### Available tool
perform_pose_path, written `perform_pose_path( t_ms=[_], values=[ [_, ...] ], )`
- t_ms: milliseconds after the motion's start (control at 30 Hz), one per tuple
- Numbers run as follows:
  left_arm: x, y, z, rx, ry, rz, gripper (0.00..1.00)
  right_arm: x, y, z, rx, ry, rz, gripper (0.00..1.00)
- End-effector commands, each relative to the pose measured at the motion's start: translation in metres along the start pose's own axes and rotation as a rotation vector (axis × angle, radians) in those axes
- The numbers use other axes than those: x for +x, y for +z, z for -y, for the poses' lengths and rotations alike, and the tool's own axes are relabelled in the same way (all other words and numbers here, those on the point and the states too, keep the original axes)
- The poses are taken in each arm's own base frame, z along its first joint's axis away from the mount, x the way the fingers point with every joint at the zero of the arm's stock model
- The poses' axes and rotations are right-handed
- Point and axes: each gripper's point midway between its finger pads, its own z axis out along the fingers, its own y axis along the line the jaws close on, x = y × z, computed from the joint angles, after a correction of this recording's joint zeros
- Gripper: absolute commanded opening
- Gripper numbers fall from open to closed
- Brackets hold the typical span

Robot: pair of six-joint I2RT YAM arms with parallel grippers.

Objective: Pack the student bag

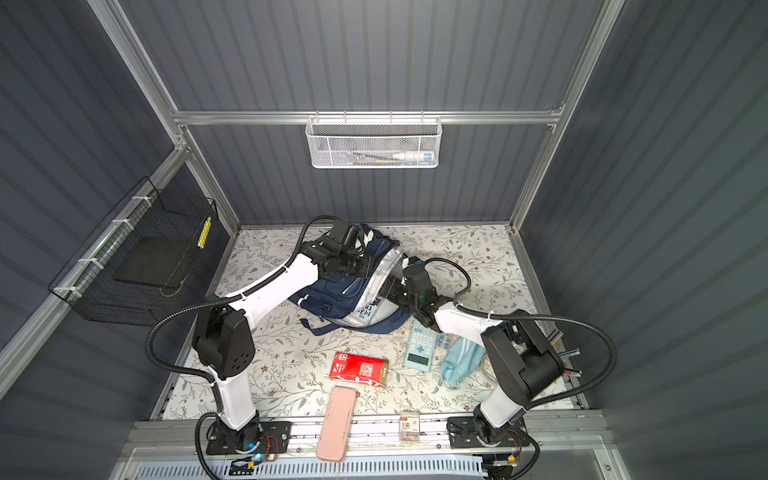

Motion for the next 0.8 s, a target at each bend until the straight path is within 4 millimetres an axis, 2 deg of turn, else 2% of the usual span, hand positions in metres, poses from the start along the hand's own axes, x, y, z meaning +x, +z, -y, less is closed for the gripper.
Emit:
perform_pose_path(
  t_ms=[0, 67, 133, 167, 233, 267, 333, 367, 433, 500, 533, 567, 633, 700, 767],
  values=[
    [0.016, 0.008, -0.009, -0.059, -0.041, -0.011, 0.0, 0.02, -0.029, 0.042, 0.21, -0.096, -0.024, 0.62],
    [0.021, 0.014, -0.007, -0.03, -0.065, -0.001, 0.0, 0.017, -0.053, 0.053, 0.327, -0.178, 0.012, 0.64],
    [0.019, 0.014, -0.004, -0.007, -0.071, 0.014, 0.18, 0.014, -0.073, 0.052, 0.349, -0.218, 0.046, 0.67],
    [0.016, 0.013, -0.001, 0.003, -0.066, 0.02, 0.19, 0.012, -0.081, 0.048, 0.344, -0.242, 0.072, 0.68],
    [0.01, 0.005, 0.003, 0.01, -0.058, 0.032, 0.32, 0.008, -0.097, 0.042, 0.338, -0.289, 0.123, 0.71],
    [0.005, -0.002, 0.006, 0.02, -0.055, 0.048, 0.44, 0.008, -0.103, 0.041, 0.346, -0.322, 0.142, 0.73],
    [-0.004, -0.018, 0.007, 0.029, -0.066, 0.092, 0.61, 0.001, -0.121, 0.034, 0.331, -0.362, 0.205, 0.77],
    [-0.008, -0.028, 0.008, 0.035, -0.069, 0.113, 0.71, 0.001, -0.123, 0.031, 0.312, -0.376, 0.21, 0.81],
    [-0.011, -0.047, 0.009, 0.04, -0.079, 0.139, 0.97, 0.005, -0.121, 0.023, 0.233, -0.389, 0.211, 0.99],
    [-0.011, -0.069, 0.004, 0.039, -0.108, 0.177, 1.0, 0.013, -0.116, 0.024, 0.188, -0.321, 0.182, 0.99],
    [-0.011, -0.08, -0.002, 0.044, -0.137, 0.2, 1.0, 0.02, -0.11, 0.016, 0.129, -0.326, 0.129, 0.99],
    [0.003, -0.082, -0.015, 0.053, -0.187, 0.191, 1.0, 0.023, -0.107, 0.012, 0.127, -0.316, 0.103, 0.99],
    [0.012, -0.093, -0.038, 0.124, -0.308, 0.208, 1.0, 0.032, -0.1, 0.007, 0.148, -0.325, 0.061, 0.99],
    [0.028, -0.1, -0.06, 0.169, -0.399, 0.212, 1.0, 0.044, -0.091, -0.006, 0.152, -0.372, 0.048, 0.99],
    [0.046, -0.104, -0.082, 0.128, -0.437, 0.225, 1.0, 0.058, -0.08, -0.024, 0.16, -0.412, 0.033, 0.96]
  ],
)
